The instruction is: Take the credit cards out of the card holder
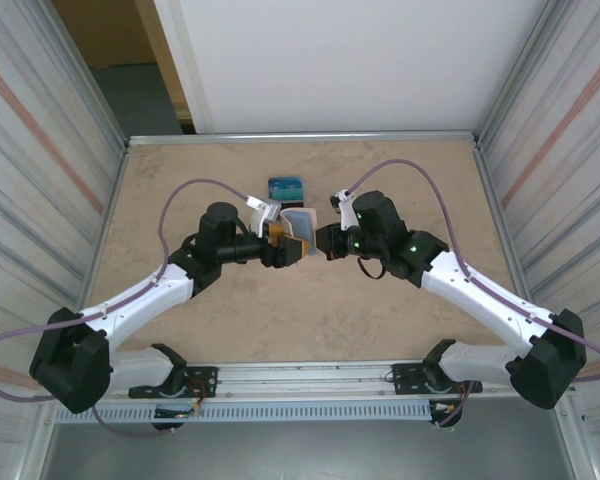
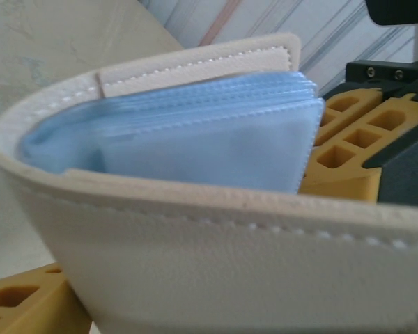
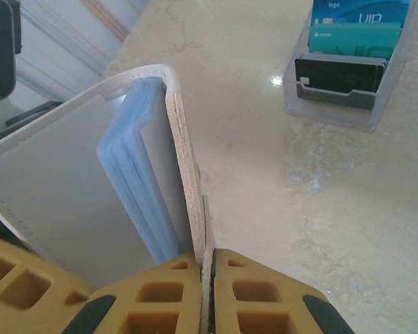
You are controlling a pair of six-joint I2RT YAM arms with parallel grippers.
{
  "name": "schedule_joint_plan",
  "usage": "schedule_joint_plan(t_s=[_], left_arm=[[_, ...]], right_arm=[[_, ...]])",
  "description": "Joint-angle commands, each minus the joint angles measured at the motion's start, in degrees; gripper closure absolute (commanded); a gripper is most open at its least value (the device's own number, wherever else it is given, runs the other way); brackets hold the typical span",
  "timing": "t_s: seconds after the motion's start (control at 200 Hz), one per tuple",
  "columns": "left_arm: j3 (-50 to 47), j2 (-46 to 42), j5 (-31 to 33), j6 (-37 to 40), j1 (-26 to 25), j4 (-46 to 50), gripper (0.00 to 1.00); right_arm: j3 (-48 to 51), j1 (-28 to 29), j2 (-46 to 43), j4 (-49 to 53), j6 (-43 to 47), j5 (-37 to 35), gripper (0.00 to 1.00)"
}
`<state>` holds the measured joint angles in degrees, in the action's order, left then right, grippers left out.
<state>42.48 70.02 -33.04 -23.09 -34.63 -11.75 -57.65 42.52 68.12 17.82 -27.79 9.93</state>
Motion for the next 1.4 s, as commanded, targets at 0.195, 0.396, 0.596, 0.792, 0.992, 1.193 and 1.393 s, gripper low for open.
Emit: schedule_joint_plan(t_s=[0.195,0.396,0.596,0.792,0.992,1.193,1.393], left_arm=[[1.4,-0.5,3.5,0.6,-0.3,0.4,0.46],[1.2,-1.1,5.5,0.6,-0.3,1.6,0.56],[1.4,-1.4,6.1,0.8,-0.3,2.5,0.65],[1.4,-1.4,6.5,0.9,-0.3,3.3,0.76],[1.6,-1.7,7.1,1.2,-0.3,4.4,0.84],[2.1,-1.3,6.1,1.7,-0.3,4.5,0.90],[2.3,-1.2,4.4,1.4,-0.3,3.3,0.95]], right_arm=[[-2.7,0.7,-1.4,-0.1,0.7,-2.6,1.00],[-2.3,0.7,-2.3,0.4,0.1,-4.1,1.00],[-2.3,0.6,-3.0,0.4,-0.2,-4.3,1.00],[-2.4,0.5,-3.2,0.1,-0.5,-3.6,1.00],[-1.7,-0.6,-3.5,-0.7,-1.6,-0.9,1.00],[1.4,-5.2,-3.9,-6.3,-5.3,10.0,1.00],[2.3,-6.1,-3.9,-6.4,-4.5,10.1,0.93]])
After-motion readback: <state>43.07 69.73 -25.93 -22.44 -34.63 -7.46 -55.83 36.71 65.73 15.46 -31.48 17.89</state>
